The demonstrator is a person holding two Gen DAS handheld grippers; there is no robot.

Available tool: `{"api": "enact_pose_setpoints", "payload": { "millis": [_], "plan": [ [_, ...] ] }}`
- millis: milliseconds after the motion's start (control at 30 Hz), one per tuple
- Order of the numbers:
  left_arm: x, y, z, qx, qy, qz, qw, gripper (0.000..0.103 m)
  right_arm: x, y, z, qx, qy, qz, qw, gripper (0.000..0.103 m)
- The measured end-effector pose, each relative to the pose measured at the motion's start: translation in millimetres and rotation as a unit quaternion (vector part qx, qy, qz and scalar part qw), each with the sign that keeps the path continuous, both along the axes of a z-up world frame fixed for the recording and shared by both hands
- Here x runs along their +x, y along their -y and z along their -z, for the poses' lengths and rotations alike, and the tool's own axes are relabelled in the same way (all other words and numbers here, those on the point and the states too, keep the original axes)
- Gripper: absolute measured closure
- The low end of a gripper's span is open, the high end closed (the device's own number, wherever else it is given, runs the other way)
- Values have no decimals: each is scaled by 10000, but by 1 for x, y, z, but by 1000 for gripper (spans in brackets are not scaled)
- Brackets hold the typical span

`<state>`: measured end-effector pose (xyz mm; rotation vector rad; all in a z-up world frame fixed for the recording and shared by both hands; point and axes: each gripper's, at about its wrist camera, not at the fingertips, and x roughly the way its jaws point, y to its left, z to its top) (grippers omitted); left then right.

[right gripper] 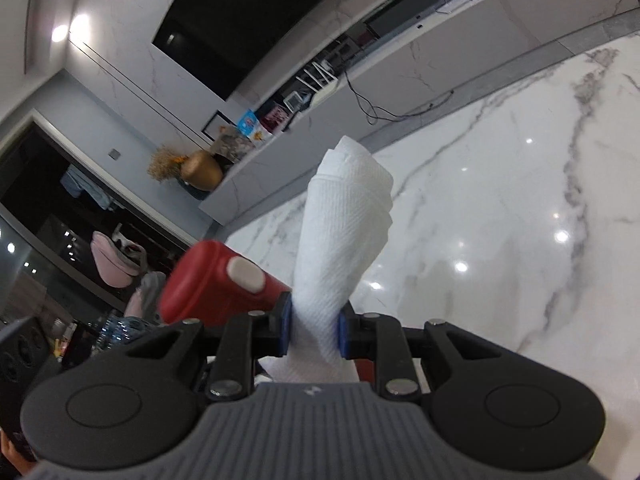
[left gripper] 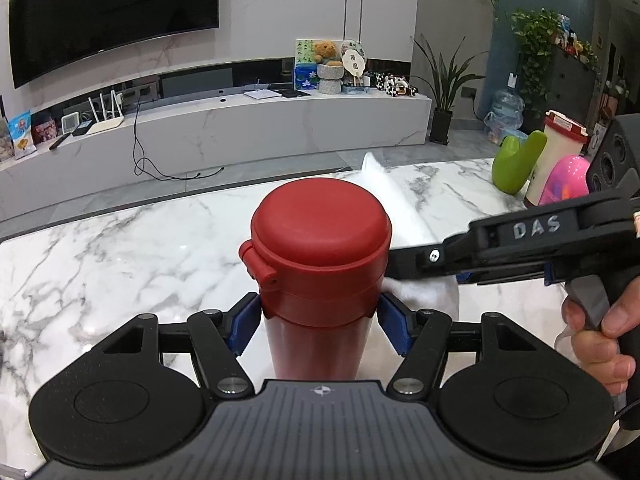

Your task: Clean container

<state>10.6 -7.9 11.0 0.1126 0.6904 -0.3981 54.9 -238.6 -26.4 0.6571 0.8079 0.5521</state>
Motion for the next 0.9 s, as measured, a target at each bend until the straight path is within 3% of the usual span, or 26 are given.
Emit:
{"api": "enact_pose_setpoints", "payload": {
  "millis": [533, 900],
  "plan": [
    [0, -2, -2, -86, -44, -146, 9998, 41, -4, -16, 31, -748, -557, -81, 9956, 78],
    [-2, -10, -4, -569, -104, -531, 9969, 41, -14, -21, 41, -1060, -617, -199, 9922, 78]
  ]
}}
